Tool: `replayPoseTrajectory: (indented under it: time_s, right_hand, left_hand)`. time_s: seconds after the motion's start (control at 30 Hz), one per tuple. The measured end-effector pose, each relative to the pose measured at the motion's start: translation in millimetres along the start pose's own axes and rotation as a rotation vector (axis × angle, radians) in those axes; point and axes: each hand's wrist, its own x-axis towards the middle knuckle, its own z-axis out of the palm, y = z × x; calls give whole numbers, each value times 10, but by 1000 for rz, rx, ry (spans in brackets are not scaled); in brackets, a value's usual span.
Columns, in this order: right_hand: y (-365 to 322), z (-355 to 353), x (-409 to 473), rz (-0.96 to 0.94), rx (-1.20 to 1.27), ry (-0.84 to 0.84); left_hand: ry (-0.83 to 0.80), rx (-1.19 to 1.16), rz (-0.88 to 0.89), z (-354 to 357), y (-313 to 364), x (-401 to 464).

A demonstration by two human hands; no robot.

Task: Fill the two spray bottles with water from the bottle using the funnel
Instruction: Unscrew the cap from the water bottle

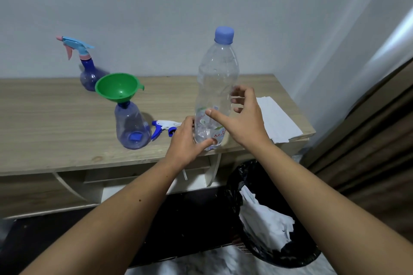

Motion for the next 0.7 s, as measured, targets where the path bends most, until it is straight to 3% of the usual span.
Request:
replayPoseTrajectory:
  time_s: [0.3,0.7]
  right_hand:
    - [-868,-161,307,-160,183,213]
    - [-1046,-101,463,-88,204,291]
  left_hand:
    - [16,0,-33,13,17,-8]
    - [6,-31,-15,50,-81,9]
